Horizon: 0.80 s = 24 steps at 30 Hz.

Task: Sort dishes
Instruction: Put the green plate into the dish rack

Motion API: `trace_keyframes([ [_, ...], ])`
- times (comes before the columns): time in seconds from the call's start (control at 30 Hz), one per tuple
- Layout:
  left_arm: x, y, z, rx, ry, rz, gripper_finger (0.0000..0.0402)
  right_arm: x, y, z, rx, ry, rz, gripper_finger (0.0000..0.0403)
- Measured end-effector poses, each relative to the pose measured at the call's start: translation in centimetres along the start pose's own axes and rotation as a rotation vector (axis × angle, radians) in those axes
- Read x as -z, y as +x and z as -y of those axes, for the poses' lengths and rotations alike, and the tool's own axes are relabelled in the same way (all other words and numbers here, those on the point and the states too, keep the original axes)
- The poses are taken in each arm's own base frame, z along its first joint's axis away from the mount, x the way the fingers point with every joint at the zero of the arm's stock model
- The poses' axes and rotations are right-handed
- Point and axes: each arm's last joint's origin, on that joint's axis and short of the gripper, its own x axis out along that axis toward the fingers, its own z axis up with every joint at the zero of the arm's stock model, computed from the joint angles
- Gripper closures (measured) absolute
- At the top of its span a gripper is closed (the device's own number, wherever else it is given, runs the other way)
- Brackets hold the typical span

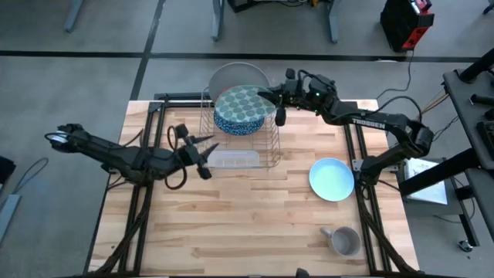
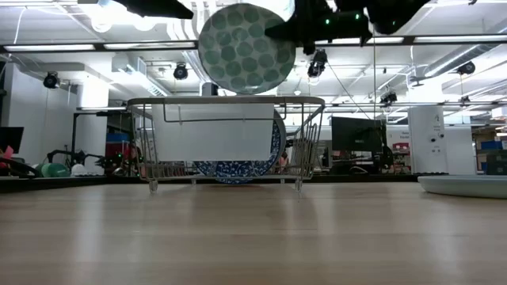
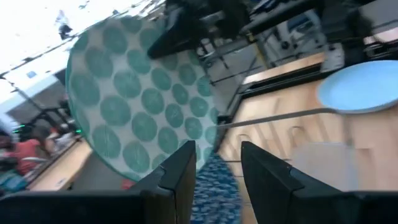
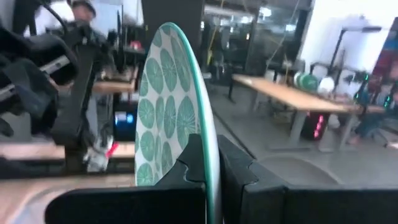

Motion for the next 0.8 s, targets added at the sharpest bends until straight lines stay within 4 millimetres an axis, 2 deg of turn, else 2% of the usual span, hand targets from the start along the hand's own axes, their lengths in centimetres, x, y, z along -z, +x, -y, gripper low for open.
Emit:
trace_keyframes([
  [0.13,0.0,0.8,-1.1,-0.052,0.046,-0.022,0.0284,2.2,0.3,0.1,0.029,0.006,0.005,0.0403],
  [0.33,-0.1,1.8,-2.6,-0.121,0.086,-0.051,0.0284,3.8,0.6,-0.2,0.022,-0.002,0.114,0.0403],
  [0.47,-0.3,2.2,-3.4,-0.155,0.127,-0.066,0.0284,5.9,1.1,-0.1,0.034,0.022,0.057,0.0403],
  [0.8,-0.8,3.2,-5.8,-0.248,0.193,-0.106,0.0284,8.5,2.1,0.4,0.044,0.030,0.028,0.0403],
])
